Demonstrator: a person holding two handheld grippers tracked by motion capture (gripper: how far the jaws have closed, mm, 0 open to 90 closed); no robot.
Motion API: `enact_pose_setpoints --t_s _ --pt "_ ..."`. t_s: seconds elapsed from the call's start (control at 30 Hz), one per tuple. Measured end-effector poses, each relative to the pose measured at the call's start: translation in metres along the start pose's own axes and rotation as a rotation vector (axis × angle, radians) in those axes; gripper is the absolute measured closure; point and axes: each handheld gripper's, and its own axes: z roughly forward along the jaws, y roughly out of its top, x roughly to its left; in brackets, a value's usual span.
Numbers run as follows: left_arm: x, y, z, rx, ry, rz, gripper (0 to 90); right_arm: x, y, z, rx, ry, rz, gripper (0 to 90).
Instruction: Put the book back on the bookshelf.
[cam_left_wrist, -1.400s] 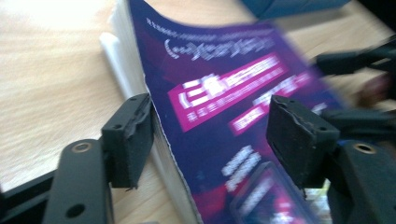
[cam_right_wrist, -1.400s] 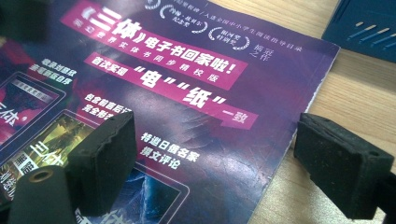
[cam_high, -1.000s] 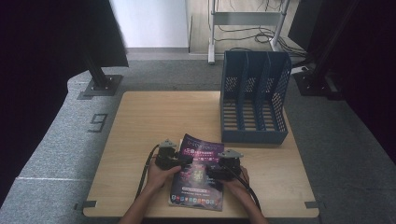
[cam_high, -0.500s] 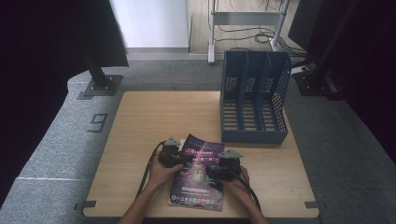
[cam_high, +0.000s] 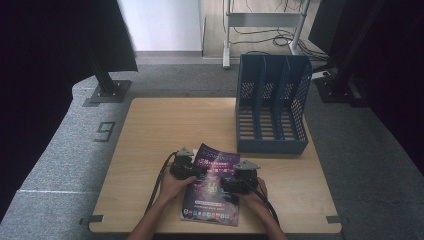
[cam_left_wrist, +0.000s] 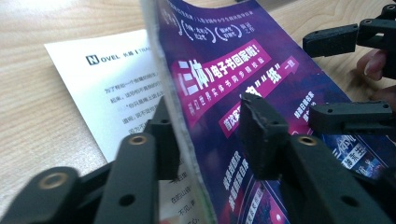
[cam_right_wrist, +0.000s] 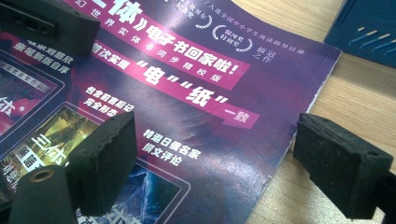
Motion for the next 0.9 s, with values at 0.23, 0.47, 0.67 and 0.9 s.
enact_pose_setpoints --t_s 0.23,0.47,0.67,0.9 --pt "0.0023 -0.0007 0.0031 0.009 -0.006 -0.017 48.7 0.0 -0.0001 -0.0003 0.0 0.002 -0.003 13.5" --pt "0.0029 -0.0013 0.0029 0.002 0.003 -0.005 58.0 0.0 -0.0001 -0.0003 0.0 0.002 -0.003 13.5" --pt "-0.0004 -0.0003 -0.0011 -0.03 0.01 0.022 70.9 0.0 -0.0001 -0.0004 0.001 0.002 -0.004 13.5" --pt "-0.004 -0.0006 -0.0046 -0.062 -0.006 0.049 81.7 0.0008 -0.0003 -0.0005 -0.003 -0.002 -0.006 13.8"
